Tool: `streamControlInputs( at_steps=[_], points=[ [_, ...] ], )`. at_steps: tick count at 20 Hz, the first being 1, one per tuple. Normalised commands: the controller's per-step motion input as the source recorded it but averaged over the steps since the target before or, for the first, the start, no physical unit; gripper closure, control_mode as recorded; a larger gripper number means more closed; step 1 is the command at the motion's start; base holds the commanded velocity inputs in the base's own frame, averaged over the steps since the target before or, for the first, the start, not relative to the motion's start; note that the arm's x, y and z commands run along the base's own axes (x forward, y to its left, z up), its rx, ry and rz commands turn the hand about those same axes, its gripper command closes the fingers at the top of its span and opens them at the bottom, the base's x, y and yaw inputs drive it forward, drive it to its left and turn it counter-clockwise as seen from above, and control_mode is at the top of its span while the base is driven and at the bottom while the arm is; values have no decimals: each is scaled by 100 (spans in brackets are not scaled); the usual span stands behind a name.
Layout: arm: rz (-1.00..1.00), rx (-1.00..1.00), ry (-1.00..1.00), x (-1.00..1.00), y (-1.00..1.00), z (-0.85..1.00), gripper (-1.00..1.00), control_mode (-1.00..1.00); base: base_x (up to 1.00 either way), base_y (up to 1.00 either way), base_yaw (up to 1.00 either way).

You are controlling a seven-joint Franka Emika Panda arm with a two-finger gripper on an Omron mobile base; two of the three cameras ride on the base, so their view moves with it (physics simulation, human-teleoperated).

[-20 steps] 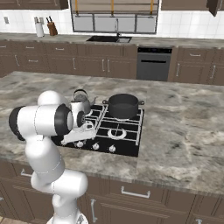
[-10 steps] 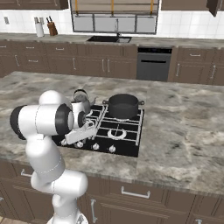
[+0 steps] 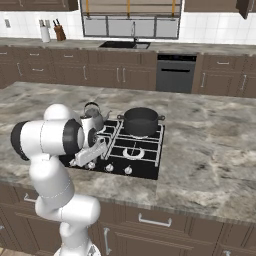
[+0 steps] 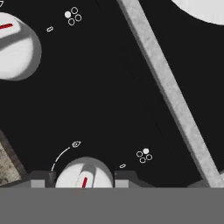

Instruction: Pick the kettle from the cabinet and place it on a stove burner. Then pick the pot from the counter and place it on another stove burner. Finally, turn both burners on.

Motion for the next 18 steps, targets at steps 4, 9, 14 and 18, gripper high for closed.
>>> streamControlInputs(
  at_steps=[4, 9, 14, 18],
  points=[
    [25, 5, -3, 1, 2, -36, -100, -100, 0, 0, 0],
    [20, 5, -4, 0, 0, -12, -100, -100, 0, 0, 0],
    [12, 2, -2, 0, -3, 0, -100, -100, 0, 0, 0],
    [1, 2, -1, 0, -17, 20, -100, -100, 0, 0, 0]
  ],
)
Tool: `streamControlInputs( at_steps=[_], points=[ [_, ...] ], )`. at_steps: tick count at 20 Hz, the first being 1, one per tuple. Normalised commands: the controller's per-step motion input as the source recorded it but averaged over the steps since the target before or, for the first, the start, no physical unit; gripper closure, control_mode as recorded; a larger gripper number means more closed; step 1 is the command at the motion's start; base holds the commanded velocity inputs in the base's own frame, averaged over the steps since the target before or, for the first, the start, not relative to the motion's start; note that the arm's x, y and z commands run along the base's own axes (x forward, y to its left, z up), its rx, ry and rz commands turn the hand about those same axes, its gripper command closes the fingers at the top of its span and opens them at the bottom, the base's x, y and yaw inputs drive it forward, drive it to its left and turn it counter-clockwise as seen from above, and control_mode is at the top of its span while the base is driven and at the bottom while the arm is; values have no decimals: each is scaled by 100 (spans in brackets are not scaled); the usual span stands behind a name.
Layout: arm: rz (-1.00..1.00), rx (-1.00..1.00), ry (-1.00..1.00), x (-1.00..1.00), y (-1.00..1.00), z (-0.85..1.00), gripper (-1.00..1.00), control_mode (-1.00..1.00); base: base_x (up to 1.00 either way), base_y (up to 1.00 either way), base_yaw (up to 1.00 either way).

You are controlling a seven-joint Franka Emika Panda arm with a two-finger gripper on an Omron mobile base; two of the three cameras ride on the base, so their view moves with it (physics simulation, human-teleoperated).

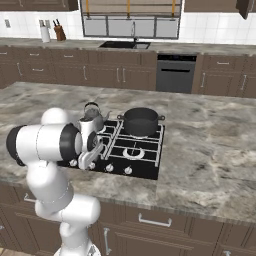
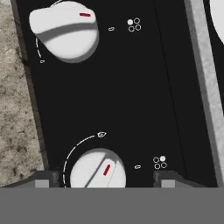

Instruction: Pick the kettle from the cabinet and place it on a stove burner. Then pick the pot from the counter and place it on another stove burner. Finally, turn both burners on.

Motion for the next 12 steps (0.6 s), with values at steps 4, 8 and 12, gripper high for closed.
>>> streamControlInputs(
  at_steps=[4, 8, 12],
  points=[
    [0, 2, 0, 5, -18, 38, -100, -100, 0, 0, 0],
    [0, 1, 3, 4, -13, 44, -100, -100, 0, 0, 0],
    [0, 1, 4, 3, -11, 40, -100, -100, 0, 0, 0]
  ],
)
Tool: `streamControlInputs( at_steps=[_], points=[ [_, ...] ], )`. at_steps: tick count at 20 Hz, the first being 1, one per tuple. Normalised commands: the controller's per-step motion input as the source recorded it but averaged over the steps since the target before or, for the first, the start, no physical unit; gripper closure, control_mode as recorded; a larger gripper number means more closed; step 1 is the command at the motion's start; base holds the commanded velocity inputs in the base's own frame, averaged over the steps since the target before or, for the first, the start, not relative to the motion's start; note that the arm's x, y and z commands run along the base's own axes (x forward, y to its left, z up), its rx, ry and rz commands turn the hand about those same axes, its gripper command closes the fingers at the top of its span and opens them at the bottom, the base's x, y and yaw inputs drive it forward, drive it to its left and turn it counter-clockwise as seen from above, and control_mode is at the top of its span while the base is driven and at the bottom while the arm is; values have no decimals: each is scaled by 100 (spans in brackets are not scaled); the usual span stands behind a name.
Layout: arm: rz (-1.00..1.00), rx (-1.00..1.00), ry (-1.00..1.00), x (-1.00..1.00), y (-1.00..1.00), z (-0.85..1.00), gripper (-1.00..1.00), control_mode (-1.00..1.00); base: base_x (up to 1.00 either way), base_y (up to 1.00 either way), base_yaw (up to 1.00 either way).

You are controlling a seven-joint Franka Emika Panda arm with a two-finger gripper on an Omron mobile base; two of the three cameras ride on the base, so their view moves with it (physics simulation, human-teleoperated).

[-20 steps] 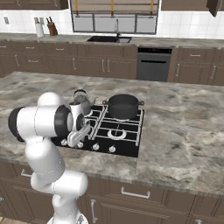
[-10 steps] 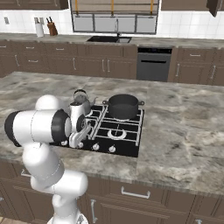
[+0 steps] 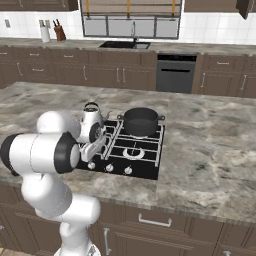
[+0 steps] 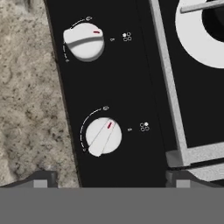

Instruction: Pick the kettle from the cabinet and place it on a stove burner. Then pick the pot from the counter and place it on another stove burner. Finally, turn both burners on.

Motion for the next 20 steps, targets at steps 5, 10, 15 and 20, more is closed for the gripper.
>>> streamControlInputs(
  at_steps=[5, 10, 15, 20],
  points=[
    [-4, 0, 0, 3, -11, 18, -100, -100, 0, 0, 0],
    [-18, 0, 0, 0, -10, 5, -100, -100, 0, 0, 0],
    [-28, 0, 0, 0, 0, 3, -100, -100, 0, 0, 0],
    [-32, 0, 2, 0, -4, 6, -100, -100, 0, 0, 0]
  ],
)
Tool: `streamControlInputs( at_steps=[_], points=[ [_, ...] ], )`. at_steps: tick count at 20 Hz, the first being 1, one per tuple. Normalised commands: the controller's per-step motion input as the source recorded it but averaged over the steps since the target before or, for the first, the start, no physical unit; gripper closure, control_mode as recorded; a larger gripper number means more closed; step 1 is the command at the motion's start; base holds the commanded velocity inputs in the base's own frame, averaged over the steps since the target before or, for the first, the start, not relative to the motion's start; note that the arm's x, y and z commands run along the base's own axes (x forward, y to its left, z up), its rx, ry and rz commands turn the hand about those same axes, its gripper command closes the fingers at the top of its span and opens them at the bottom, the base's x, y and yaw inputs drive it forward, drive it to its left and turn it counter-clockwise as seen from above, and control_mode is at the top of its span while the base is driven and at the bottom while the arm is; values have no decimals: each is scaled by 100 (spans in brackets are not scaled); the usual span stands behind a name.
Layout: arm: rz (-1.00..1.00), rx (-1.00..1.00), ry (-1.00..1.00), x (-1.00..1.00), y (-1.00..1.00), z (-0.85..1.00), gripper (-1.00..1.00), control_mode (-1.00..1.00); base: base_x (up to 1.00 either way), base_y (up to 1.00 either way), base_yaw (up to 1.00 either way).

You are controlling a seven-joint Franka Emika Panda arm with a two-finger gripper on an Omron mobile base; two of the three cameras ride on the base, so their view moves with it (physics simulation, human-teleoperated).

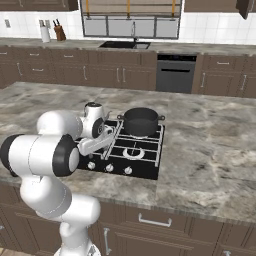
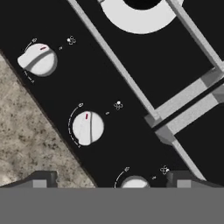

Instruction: Pick the kettle from the cabinet and place it on a stove burner. Then pick the pot from the counter and place it on another stove burner. Finally, turn both burners on.

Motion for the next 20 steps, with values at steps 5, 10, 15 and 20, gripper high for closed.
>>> streamControlInputs(
  at_steps=[5, 10, 15, 20],
  points=[
    [-28, 0, 1, -3, -23, 1, -100, -100, 0, 0, 0],
    [-25, 1, 1, -7, -22, 0, -100, -100, 0, 0, 0],
    [-17, 2, 1, -10, -5, 0, -100, -100, 0, 0, 0],
    [-10, 3, 0, -28, -17, -2, -100, -100, 0, 0, 0]
  ],
)
